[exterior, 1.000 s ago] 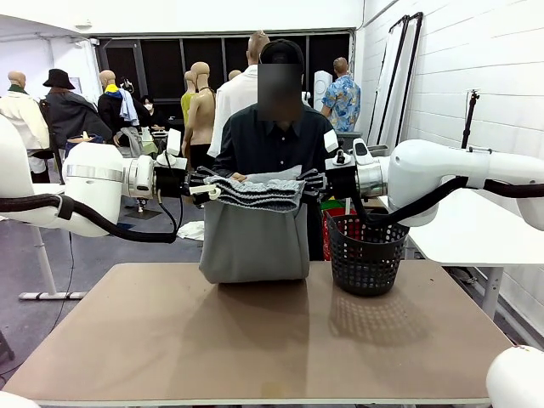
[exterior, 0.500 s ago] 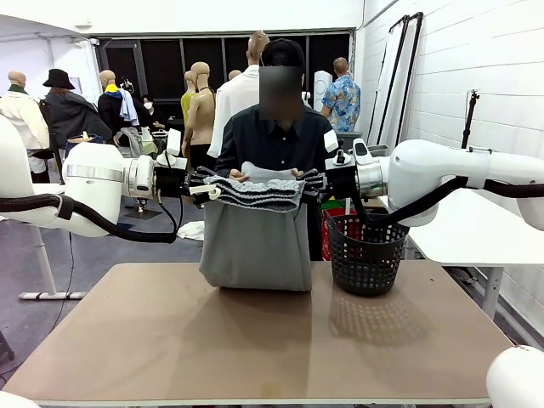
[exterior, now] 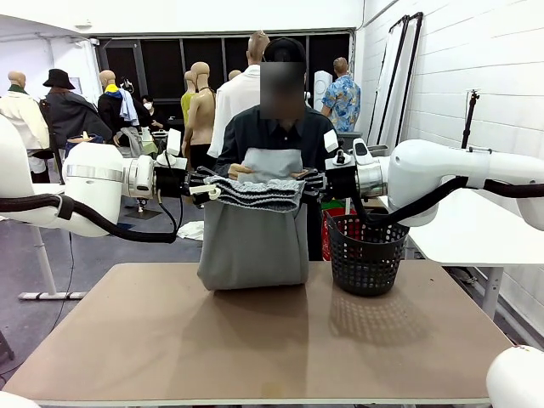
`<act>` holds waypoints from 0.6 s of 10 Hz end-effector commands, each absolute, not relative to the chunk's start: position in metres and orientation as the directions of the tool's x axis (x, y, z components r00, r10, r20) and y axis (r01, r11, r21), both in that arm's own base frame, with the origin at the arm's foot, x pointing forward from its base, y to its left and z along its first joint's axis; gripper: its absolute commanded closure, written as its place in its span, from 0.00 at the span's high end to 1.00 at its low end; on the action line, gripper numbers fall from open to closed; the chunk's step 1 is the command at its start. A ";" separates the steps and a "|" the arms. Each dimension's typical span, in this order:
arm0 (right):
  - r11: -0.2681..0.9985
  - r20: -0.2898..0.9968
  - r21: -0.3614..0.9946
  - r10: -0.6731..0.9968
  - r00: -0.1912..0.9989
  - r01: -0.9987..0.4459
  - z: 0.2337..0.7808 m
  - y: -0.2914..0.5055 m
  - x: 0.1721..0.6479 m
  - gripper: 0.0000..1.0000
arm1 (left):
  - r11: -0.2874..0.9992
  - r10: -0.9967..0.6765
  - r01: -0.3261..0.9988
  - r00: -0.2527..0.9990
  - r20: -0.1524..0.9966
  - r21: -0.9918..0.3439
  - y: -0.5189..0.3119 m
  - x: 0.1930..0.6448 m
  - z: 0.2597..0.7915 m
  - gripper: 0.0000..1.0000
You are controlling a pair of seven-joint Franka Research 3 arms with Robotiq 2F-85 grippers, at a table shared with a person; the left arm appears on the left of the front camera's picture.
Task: Fold the training pants.
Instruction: Release the ends of the Training pants and then grab the overlapped ends.
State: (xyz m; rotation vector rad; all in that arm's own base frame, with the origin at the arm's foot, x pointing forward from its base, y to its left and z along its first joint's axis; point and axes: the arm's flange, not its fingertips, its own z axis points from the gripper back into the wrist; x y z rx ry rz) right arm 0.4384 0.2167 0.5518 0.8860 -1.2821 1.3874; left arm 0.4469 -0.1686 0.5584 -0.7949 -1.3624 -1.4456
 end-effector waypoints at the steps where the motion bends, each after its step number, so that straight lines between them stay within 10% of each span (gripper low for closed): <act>1: 0.068 0.956 -0.239 0.190 -0.223 -0.969 0.556 0.221 0.435 0.00 | 0.096 -0.181 0.926 -0.344 0.921 0.365 -0.170 0.443 0.559 0.00; 6: 0.068 0.956 -0.239 0.190 -0.223 -0.969 0.556 0.221 0.435 0.00 | 0.096 -0.181 0.926 -0.344 0.921 0.365 -0.170 0.443 0.559 0.00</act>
